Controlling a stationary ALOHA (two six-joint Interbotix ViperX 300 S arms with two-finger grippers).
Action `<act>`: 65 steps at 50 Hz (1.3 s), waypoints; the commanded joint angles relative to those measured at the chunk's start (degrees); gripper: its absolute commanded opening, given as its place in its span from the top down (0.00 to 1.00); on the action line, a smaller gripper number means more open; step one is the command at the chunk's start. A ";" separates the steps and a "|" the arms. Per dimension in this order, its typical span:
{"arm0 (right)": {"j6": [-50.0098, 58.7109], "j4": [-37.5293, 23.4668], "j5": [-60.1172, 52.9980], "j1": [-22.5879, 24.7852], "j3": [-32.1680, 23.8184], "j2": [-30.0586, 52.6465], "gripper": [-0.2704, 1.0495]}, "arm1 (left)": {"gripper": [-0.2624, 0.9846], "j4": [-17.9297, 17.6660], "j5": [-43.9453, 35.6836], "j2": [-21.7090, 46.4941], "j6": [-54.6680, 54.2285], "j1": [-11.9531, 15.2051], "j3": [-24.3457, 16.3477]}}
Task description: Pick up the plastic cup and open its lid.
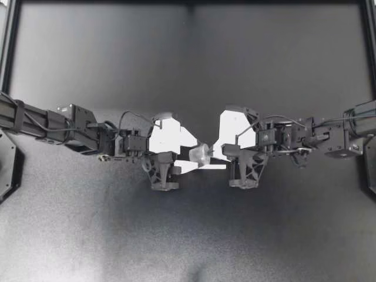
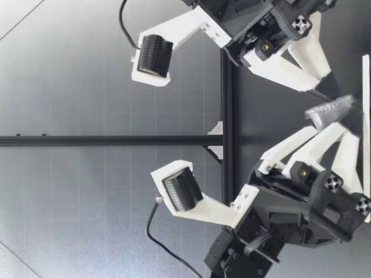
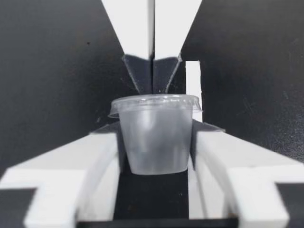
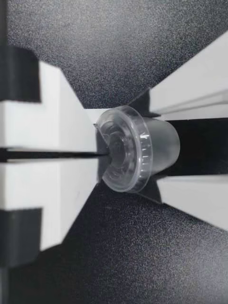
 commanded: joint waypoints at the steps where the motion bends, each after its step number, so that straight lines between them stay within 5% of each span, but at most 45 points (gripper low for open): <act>1: 0.09 0.00 -0.44 0.18 -0.79 -1.41 0.93 | 0.62 0.00 -0.26 -1.05 0.00 0.26 -0.70; 14: -0.18 0.09 -6.33 0.97 3.52 -12.39 0.93 | 0.63 -0.09 -2.37 -3.16 -0.88 0.26 1.41; 25: -5.36 -3.96 -19.69 2.72 9.84 -23.64 0.91 | 0.63 -0.53 -16.08 -8.79 -2.55 0.09 7.38; 44: -20.21 -4.13 -25.05 2.72 9.84 -26.10 0.65 | 0.63 -0.53 -38.32 -14.85 -6.86 0.09 11.78; 53: -36.30 -4.13 -25.49 2.72 8.70 -26.10 0.48 | 0.63 -0.26 -41.66 -15.82 -11.51 0.09 11.78; 65: -58.10 -0.18 -29.53 2.90 8.00 -24.17 0.45 | 0.63 0.18 -43.59 -15.91 -15.03 0.09 11.87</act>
